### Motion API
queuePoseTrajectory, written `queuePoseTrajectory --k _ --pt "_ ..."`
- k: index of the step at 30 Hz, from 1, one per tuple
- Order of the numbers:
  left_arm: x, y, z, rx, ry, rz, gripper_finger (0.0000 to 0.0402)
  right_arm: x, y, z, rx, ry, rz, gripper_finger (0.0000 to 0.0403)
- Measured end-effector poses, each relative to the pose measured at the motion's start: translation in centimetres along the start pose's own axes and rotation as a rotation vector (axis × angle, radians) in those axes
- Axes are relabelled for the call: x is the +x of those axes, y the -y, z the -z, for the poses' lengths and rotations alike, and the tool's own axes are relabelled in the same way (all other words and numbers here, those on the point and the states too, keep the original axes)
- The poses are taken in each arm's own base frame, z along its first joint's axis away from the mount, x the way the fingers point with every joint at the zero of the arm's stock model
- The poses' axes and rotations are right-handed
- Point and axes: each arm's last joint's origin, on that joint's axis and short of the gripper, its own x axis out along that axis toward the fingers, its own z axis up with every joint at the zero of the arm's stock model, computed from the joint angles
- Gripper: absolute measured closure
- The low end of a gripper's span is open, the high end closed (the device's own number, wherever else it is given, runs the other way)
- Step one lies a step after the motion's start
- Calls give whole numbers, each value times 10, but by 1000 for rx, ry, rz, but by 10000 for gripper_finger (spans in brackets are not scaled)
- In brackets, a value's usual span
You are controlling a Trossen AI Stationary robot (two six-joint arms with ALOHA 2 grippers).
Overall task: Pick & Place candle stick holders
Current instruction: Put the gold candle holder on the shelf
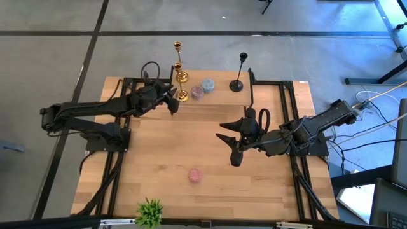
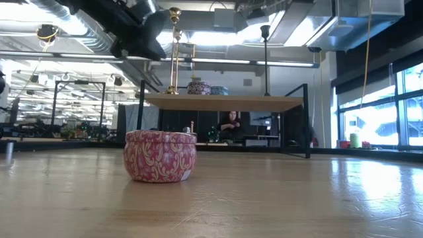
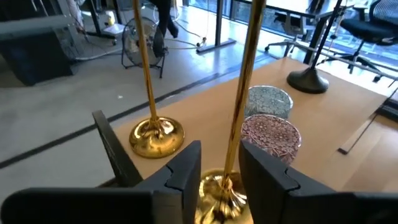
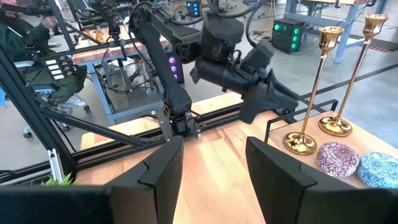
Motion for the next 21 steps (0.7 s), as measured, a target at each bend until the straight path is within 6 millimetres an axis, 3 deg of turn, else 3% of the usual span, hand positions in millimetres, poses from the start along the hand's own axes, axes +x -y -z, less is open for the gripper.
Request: queuePoseTrajectory --k 14,21 --pt "-72 -2 -21 -177 134 258 287 0 -1 -2 21 19 -11 226" --pt "-86 7 -19 -261 56 505 288 0 -3 -2 21 -2 -64 226"
